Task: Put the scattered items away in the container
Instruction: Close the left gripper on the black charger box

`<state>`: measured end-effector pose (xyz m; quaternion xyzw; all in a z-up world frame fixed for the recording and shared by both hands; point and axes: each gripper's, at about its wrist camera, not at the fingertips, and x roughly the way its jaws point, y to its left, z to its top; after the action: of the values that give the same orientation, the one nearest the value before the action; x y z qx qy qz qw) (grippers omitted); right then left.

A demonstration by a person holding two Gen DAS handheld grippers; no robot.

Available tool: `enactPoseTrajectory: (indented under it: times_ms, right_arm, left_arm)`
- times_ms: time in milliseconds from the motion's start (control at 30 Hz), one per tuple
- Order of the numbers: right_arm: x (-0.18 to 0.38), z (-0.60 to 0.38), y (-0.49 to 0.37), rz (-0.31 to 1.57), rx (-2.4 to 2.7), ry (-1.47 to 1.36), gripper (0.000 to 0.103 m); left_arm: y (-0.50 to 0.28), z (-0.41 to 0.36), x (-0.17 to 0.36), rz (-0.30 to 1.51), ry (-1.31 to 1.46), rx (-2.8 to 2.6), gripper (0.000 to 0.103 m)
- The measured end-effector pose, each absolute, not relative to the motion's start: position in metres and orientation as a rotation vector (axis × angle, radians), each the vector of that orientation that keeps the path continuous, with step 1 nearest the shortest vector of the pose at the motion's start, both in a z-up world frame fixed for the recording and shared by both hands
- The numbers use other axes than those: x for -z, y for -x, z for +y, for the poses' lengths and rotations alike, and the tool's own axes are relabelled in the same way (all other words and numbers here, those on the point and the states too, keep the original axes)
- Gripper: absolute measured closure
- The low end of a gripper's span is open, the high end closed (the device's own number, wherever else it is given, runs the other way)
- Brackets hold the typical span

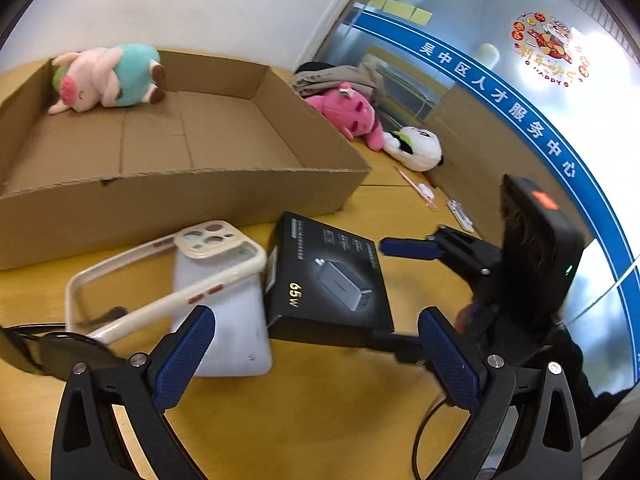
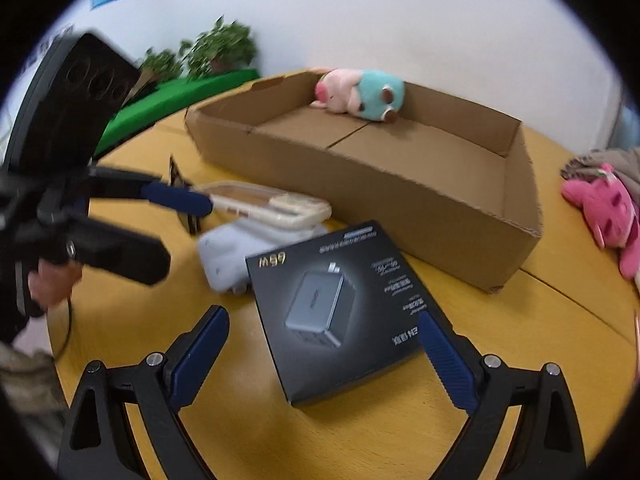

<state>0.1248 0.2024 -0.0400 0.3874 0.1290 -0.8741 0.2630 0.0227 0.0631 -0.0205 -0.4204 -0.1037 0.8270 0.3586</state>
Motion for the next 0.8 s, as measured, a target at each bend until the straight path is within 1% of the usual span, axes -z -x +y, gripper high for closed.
enactPoseTrajectory:
  times_ms: [67, 133, 200, 333, 467, 600, 667, 800]
  right_arm:
    - [0.048, 0.207, -0.122, 0.396, 2.371, -1.051, 0.007]
    - [0.052, 0.213, -0.119, 0.381, 2.384, -1.056, 0.004]
    - [0.056, 0.216, -0.115, 0.35, 2.376, -1.081, 0.003]
    - [0.07, 0.212, -0.116, 0.379, 2.362, -1.14, 0.003]
    - [0.078, 0.208, -0.115, 0.339, 2.378, -1.15, 0.003]
    - [0.08, 0.212, -0.11, 0.211, 2.4, -1.158, 0.003]
    - [0.081, 0.212, -0.109, 0.192, 2.426, -1.171, 0.003]
    - [0.084, 0.212, -0.107, 0.144, 2.467, -1.214, 0.004]
  left_arm:
    - [-0.021, 0.068, 0.021, -0.273, 1.076, -2.116, 0.0]
    - [-0.018, 0.073, 0.023, -0.28, 1.073, -2.094, 0.0]
    - [-0.013, 0.08, 0.026, -0.281, 1.072, -2.076, 0.001]
    - [-0.003, 0.097, 0.032, -0.255, 1.084, -2.044, 0.002]
    - [0.006, 0.113, 0.039, -0.237, 1.113, -1.993, 0.006]
    - [0.01, 0.126, 0.049, -0.179, 1.146, -2.004, 0.006]
    - [0.01, 0.131, 0.053, -0.163, 1.151, -1.994, 0.009]
    - [0.011, 0.136, 0.057, -0.143, 1.165, -2.003, 0.019]
